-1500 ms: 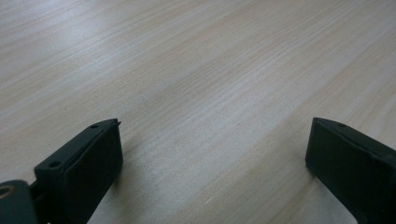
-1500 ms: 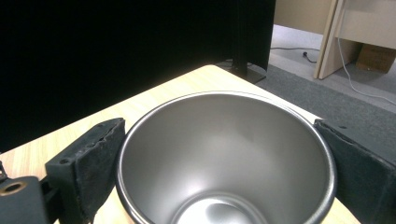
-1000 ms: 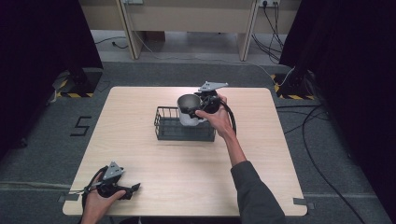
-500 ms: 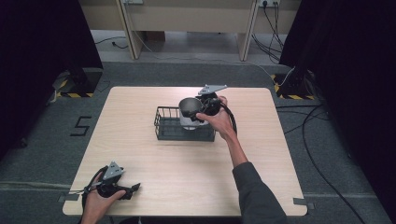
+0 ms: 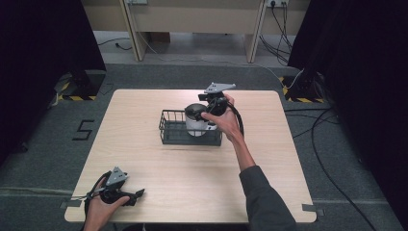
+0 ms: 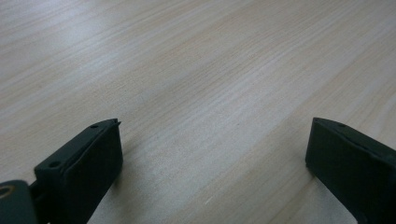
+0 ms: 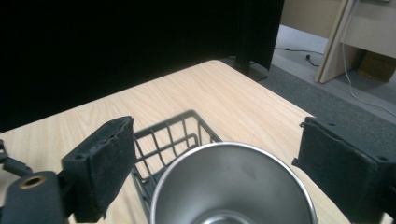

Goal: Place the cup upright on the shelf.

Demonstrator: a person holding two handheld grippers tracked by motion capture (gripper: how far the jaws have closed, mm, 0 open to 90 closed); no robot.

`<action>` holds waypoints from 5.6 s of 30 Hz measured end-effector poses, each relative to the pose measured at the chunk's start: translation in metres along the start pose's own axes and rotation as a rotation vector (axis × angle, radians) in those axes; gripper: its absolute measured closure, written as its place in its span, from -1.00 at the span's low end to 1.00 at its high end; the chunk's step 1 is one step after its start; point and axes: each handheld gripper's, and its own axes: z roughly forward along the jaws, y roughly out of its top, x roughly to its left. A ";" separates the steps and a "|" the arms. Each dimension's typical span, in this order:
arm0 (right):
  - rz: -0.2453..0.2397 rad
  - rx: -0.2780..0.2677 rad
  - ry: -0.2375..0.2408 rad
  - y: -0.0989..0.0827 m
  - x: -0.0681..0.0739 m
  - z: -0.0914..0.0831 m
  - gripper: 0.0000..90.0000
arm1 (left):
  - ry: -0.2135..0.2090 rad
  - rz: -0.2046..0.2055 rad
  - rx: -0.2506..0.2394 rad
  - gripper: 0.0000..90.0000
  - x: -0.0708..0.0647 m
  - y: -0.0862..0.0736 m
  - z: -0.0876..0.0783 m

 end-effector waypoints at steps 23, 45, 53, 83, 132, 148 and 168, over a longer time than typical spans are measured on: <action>-0.006 -0.012 -0.020 -0.003 0.016 -0.021 -0.66 | 0.000 -0.001 -0.001 -0.93 0.000 0.000 0.000; 0.031 -0.030 -0.010 -0.027 0.048 -0.052 -0.65 | 0.000 0.001 0.000 -0.93 0.000 0.000 0.000; 0.015 -0.022 -0.011 -0.040 0.060 -0.057 -0.65 | 0.000 0.001 0.001 -0.93 0.000 0.000 0.000; 0.040 -0.042 -0.011 -0.073 0.087 -0.072 -0.66 | 0.001 0.002 0.000 -0.93 0.000 0.000 0.000; 0.081 0.002 -0.051 -0.149 0.114 -0.107 -0.66 | 0.002 0.002 0.000 -0.93 0.000 0.000 0.000; 0.077 0.064 -0.096 -0.166 0.117 -0.114 -0.66 | 0.002 0.002 0.001 -0.93 0.000 0.000 0.000; 0.074 0.200 -0.136 -0.190 0.120 -0.116 -0.66 | 0.001 0.004 0.001 -0.93 0.000 0.000 0.000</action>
